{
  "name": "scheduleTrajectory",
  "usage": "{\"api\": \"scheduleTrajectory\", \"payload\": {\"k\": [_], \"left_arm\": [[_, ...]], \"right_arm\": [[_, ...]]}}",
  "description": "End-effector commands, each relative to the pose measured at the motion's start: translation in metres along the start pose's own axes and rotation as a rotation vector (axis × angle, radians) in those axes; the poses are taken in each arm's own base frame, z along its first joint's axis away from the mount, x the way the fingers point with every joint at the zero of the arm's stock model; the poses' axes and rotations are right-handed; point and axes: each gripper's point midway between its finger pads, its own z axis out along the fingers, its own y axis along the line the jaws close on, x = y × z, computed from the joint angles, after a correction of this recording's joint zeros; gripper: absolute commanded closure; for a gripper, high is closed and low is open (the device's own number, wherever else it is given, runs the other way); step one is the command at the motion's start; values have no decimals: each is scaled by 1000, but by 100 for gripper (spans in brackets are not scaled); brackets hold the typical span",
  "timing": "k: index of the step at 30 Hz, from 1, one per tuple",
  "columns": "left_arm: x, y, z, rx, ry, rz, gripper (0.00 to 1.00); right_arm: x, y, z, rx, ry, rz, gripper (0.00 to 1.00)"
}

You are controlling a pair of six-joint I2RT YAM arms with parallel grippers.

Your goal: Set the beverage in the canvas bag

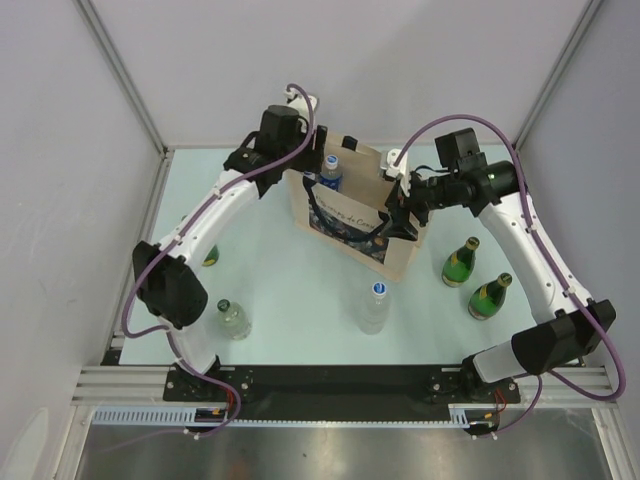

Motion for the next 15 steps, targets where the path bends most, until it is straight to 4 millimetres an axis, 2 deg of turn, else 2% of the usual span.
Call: {"api": "scheduleTrajectory", "payload": {"k": [1,2,5,8,10,14,15], "left_arm": [[-70,-18,-43,151,-204,5,30],[-71,-30,-45,211,-210,19,30],[-66,-48,-39,282,-196,60,28],[-60,-57,-32,300,-179,80,29],[-60,-56,-30,286,-177,81,29],[-68,-47,-36,240,-199,83,28],[-73,-44,-44,227,-215,81,27]], "right_arm": [[-21,-5,-2,4,-66,3,23],[-20,-6,0,4,-64,8,23],[-15,-14,4,27,-52,41,23],[-17,-18,3,40,-64,51,23],[-18,-18,2,38,-69,49,23],[-20,3,-3,-49,-83,-19,23],[-21,15,-5,-95,-94,-16,23]]}}
